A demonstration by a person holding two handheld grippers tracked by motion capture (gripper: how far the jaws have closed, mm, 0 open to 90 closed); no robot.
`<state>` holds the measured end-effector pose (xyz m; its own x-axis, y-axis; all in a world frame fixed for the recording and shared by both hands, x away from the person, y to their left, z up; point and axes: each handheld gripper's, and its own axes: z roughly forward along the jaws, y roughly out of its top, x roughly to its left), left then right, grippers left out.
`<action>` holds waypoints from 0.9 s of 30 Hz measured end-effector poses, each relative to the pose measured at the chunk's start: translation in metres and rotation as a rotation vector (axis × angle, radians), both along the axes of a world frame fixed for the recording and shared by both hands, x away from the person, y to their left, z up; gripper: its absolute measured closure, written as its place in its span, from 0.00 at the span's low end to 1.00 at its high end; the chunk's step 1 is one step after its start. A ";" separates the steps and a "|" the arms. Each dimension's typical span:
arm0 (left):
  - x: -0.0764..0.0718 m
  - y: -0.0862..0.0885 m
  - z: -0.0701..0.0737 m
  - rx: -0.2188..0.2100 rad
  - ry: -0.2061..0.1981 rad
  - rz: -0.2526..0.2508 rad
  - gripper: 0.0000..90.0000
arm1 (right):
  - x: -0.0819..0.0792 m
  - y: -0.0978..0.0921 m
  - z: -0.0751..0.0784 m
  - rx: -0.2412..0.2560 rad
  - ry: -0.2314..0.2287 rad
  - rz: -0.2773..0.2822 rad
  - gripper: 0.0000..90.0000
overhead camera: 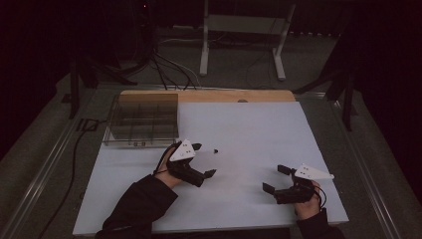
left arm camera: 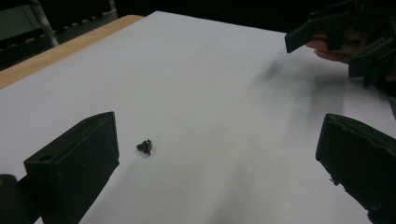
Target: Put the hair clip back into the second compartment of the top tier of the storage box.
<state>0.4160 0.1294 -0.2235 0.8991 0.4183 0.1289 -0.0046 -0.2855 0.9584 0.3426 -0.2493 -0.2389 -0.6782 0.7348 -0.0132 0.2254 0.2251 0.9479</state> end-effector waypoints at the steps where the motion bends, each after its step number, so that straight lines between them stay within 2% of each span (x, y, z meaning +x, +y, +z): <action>1: 0.001 -0.002 -0.001 -0.001 0.000 0.004 0.00 | 0.000 0.000 0.000 0.001 0.000 0.000 0.00; 7: 0.008 -0.009 -0.003 -0.017 0.018 0.034 0.00 | 0.000 0.000 0.000 0.000 0.000 0.006 0.00; 10: 0.012 -0.012 -0.004 -0.021 0.033 0.033 0.00 | 0.000 -0.001 0.000 0.001 0.002 0.006 0.00; 13: 0.015 -0.015 -0.004 -0.030 0.075 0.018 0.00 | 0.000 -0.001 0.000 0.002 0.002 0.006 0.00; 14: 0.016 -0.017 -0.004 -0.031 0.078 0.024 0.00 | 0.000 -0.001 0.001 0.002 0.003 0.007 0.00; 16: 0.017 -0.021 -0.005 -0.013 0.071 0.055 0.00 | -0.001 -0.001 0.001 0.005 0.003 0.008 0.00; 22: 0.024 -0.030 -0.008 0.020 0.094 0.068 0.02 | 0.000 -0.001 0.001 0.002 0.004 0.011 0.00; 24: 0.025 -0.032 -0.009 0.018 0.101 0.063 0.05 | -0.001 -0.001 0.001 0.000 0.005 0.011 0.00; 27: 0.029 -0.035 -0.011 0.025 0.111 0.084 0.06 | -0.002 -0.001 0.001 0.002 0.001 0.007 0.00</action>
<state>0.4447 0.0944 -0.2343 0.8704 0.4904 0.0425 0.1256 -0.3046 0.9442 0.3411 -0.2504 -0.2378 -0.6830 0.7303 -0.0109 0.2249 0.2246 0.9481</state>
